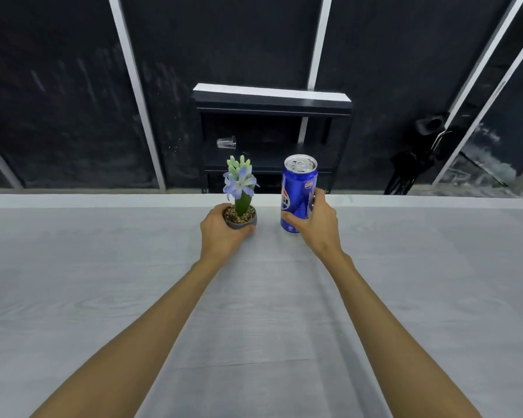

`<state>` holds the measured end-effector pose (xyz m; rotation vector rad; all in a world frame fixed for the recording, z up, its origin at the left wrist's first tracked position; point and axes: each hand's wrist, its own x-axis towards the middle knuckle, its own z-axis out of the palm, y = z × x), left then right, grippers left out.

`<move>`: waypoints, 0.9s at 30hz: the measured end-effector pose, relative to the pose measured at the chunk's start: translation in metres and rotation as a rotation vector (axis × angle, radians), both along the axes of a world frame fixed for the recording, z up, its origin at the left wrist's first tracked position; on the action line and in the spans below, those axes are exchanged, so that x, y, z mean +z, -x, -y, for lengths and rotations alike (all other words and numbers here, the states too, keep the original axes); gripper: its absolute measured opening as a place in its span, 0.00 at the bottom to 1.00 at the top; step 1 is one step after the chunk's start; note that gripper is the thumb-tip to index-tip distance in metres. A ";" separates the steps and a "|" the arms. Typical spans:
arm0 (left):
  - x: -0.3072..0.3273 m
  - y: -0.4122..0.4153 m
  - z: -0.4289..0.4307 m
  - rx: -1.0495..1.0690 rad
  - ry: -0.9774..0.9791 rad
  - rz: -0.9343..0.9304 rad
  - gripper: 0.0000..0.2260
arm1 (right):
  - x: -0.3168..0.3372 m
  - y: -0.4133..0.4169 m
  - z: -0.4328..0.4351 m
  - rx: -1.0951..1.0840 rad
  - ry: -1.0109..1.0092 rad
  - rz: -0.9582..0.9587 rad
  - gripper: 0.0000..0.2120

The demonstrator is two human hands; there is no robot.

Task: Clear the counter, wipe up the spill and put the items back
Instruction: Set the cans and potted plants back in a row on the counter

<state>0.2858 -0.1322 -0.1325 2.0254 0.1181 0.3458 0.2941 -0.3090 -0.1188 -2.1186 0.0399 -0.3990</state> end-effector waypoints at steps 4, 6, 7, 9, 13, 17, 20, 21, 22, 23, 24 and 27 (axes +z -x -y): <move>-0.006 -0.011 0.007 0.007 -0.013 0.002 0.26 | -0.011 -0.009 0.001 -0.009 -0.030 -0.020 0.30; -0.007 -0.013 0.009 -0.001 -0.020 0.002 0.27 | -0.013 -0.009 0.001 -0.022 -0.052 -0.021 0.31; -0.008 -0.013 0.010 -0.003 -0.027 0.000 0.28 | -0.014 -0.009 0.001 -0.025 -0.053 -0.021 0.31; -0.010 -0.011 0.009 -0.005 -0.040 -0.018 0.31 | -0.015 -0.007 -0.001 -0.029 -0.060 -0.027 0.32; -0.007 0.002 0.000 -0.002 -0.038 -0.073 0.36 | -0.011 0.000 -0.001 -0.027 -0.123 -0.086 0.36; 0.006 0.038 -0.030 0.006 0.000 -0.081 0.32 | -0.010 0.027 0.001 -0.156 -0.220 -0.116 0.36; 0.017 0.086 -0.072 0.022 0.041 -0.104 0.27 | -0.004 0.056 -0.004 -0.316 -0.260 0.012 0.26; 0.020 0.105 -0.089 0.032 0.044 -0.111 0.25 | -0.001 0.065 -0.007 -0.353 -0.281 0.055 0.23; 0.022 0.124 -0.106 0.051 0.040 -0.114 0.24 | 0.003 0.073 -0.013 -0.372 -0.302 0.094 0.21; 0.024 0.143 -0.125 0.082 0.033 -0.112 0.23 | 0.007 0.080 -0.022 -0.369 -0.320 0.121 0.19; 0.026 0.162 -0.144 0.124 0.024 -0.108 0.22 | 0.011 0.088 -0.033 -0.345 -0.334 0.135 0.18; 0.032 0.212 -0.202 0.273 0.002 -0.101 0.20 | 0.017 0.107 -0.081 -0.180 -0.336 0.126 0.14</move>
